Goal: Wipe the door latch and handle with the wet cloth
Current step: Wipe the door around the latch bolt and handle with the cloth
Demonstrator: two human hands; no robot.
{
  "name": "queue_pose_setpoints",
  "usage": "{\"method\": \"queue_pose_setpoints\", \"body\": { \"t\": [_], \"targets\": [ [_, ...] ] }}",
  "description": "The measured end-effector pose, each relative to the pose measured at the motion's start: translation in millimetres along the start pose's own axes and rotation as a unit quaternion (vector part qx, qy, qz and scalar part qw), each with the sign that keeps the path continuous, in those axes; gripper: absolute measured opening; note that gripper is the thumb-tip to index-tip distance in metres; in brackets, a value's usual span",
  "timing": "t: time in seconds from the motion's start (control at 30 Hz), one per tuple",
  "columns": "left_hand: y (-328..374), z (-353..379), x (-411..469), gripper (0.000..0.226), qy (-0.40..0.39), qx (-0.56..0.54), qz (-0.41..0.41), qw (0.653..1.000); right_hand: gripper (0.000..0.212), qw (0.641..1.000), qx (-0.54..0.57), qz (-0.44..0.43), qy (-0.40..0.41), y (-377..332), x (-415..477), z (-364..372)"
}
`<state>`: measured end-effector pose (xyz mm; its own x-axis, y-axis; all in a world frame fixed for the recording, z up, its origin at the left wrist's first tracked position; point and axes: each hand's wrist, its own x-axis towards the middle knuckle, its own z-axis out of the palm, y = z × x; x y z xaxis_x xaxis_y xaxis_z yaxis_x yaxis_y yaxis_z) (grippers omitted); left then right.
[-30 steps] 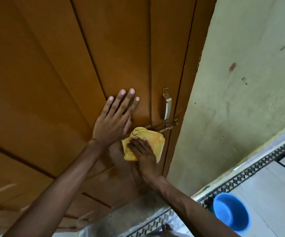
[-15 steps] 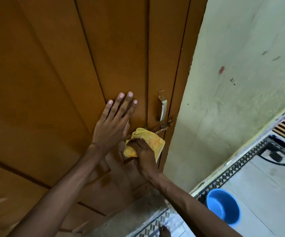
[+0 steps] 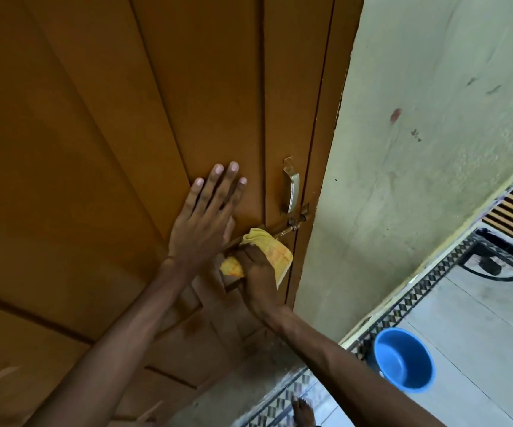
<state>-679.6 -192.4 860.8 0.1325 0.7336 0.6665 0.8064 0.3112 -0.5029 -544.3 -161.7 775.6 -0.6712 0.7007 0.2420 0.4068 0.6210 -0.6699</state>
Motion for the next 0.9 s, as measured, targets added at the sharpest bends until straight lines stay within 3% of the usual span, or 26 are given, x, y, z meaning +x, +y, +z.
{"method": "queue_pose_setpoints", "body": {
  "t": [0.1, 0.17, 0.3, 0.33, 0.43, 0.6, 0.67, 0.7, 0.73, 0.8, 0.87, 0.9],
  "targets": [
    [0.6, 1.2, 1.0, 0.065, 0.011, -0.001, -0.002, 1.000, 0.046, 0.997, 0.018, -0.051, -0.046, 18.3, -0.8, -14.9],
    [0.5, 3.1, 0.6, 0.064, 0.012, -0.004, -0.002, 1.000, 0.057, 0.996, 0.037, -0.079, -0.023, 31.2, -3.7, -23.9],
    [0.3, 3.5, 0.3, 0.063, 0.028, -0.005, -0.009, 1.000, 0.048, 0.987, 0.085, 0.041, 0.127, 25.2, -9.4, -13.8],
    [0.6, 3.2, 0.6, 0.062, 0.032, -0.004, -0.007, 0.999, 0.045, 0.989, 0.068, 0.043, 0.123, 19.7, -8.6, -6.0],
    [0.8, 4.2, 0.9, 0.062, 0.035, 0.007, 0.002, 0.999, 0.049, 0.994, -0.057, -0.062, 0.076, 9.3, -8.7, 20.9],
    [1.6, 3.7, 1.2, 0.063, 0.030, 0.000, -0.003, 1.000, 0.066, 0.988, -0.020, -0.148, -0.037, 24.1, -22.3, 3.4],
    [2.8, 4.1, 0.7, 0.064, 0.027, -0.009, -0.006, 1.000, 0.069, 0.993, 0.072, -0.097, 0.011, 38.9, -40.4, -5.1],
    [3.8, 4.2, 0.4, 0.064, 0.027, -0.011, -0.011, 1.000, 0.066, 0.987, 0.147, -0.030, 0.062, 44.5, -48.2, -8.3],
    [4.6, 4.0, 0.2, 0.064, 0.026, -0.013, -0.017, 0.999, 0.059, 0.962, 0.231, 0.067, 0.128, 54.2, -51.9, -8.3],
    [8.6, 4.4, 0.2, 0.064, 0.016, -0.022, -0.031, 0.999, 0.039, 0.859, 0.354, 0.277, 0.245, 56.9, -50.6, -19.5],
    [13.2, 5.0, 1.6, 0.063, 0.001, -0.035, -0.045, 0.998, 0.030, 0.793, 0.369, 0.392, 0.286, 52.0, -37.5, -27.8],
    [15.1, 5.4, 2.2, 0.063, -0.003, -0.033, -0.050, 0.998, 0.028, 0.770, 0.408, 0.404, 0.277, 47.3, -28.1, -29.7]
  ]
}}
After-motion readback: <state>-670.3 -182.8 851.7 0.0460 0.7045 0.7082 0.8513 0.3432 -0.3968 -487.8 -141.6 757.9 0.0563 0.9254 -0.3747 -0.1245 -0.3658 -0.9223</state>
